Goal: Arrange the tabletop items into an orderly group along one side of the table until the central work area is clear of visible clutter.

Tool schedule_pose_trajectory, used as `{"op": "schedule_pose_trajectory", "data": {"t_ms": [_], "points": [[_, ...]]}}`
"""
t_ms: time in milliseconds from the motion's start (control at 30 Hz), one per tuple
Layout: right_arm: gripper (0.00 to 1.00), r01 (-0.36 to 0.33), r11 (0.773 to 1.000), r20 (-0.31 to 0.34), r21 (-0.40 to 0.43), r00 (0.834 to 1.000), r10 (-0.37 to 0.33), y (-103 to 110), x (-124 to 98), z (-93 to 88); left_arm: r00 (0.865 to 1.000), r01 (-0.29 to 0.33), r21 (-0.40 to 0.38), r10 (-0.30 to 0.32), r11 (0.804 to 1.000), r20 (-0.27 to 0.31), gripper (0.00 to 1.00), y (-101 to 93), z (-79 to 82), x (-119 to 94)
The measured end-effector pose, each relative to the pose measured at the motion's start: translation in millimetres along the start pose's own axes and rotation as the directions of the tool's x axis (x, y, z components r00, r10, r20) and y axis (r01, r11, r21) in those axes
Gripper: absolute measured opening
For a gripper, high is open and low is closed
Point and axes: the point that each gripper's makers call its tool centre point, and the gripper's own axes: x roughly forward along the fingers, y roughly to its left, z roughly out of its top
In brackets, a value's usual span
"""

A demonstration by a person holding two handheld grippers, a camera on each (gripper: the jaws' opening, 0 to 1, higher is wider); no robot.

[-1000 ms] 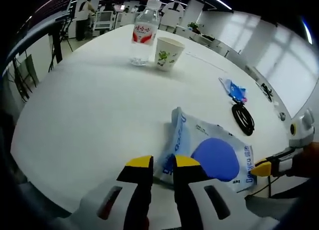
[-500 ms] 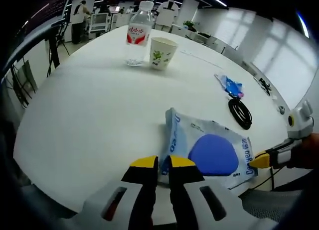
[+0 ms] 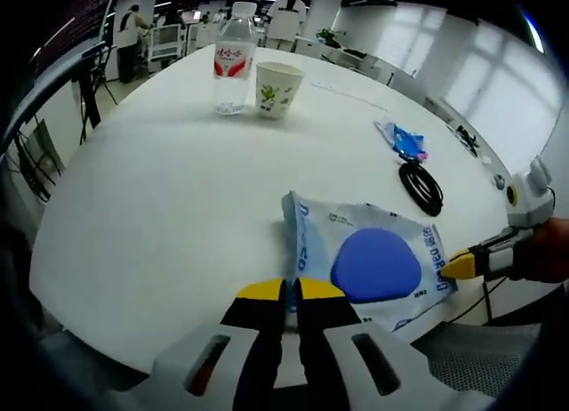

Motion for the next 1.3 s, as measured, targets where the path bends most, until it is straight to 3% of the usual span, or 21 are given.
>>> {"op": "schedule_pose_trajectory", "data": {"t_ms": [367,667,900,1200,1300], "points": [[0.01,0.022,0.998,0.001,-0.053,1.0,-0.022,-5.5,6.5,17.9,1.0,0.001,0.012,-0.001,1.0,0.006,0.0,-1.9,3.2,-2.7],[0.02,0.01,0.996,-0.019,-0.088,1.0,-0.012,-7.4,10.0,19.9,1.0,0.013,0.015,-0.013,1.0,0.004,0.0,-3.9,1.6,-2.5],[0.03,0.022,0.991,-0.01,-0.131,1.0,-0.023,-7.5,10.3,32.3,1.0,0.023,0.018,-0.023,1.0,-0.012,0.05,-7.0,-3.1,-0.3],[0.09,-0.003,0.993,-0.053,-0.118,0.999,-0.003,-9.4,21.6,13.2,0.999,0.032,0.018,-0.031,0.999,-0.018,0.06,-7.7,-3.4,1.3],[0.08,-0.005,0.994,-0.035,-0.112,0.999,0.001,-3.1,17.7,14.7,0.999,0.032,0.025,-0.031,0.999,-0.02,0.06,-8.8,-2.9,0.6]]}}
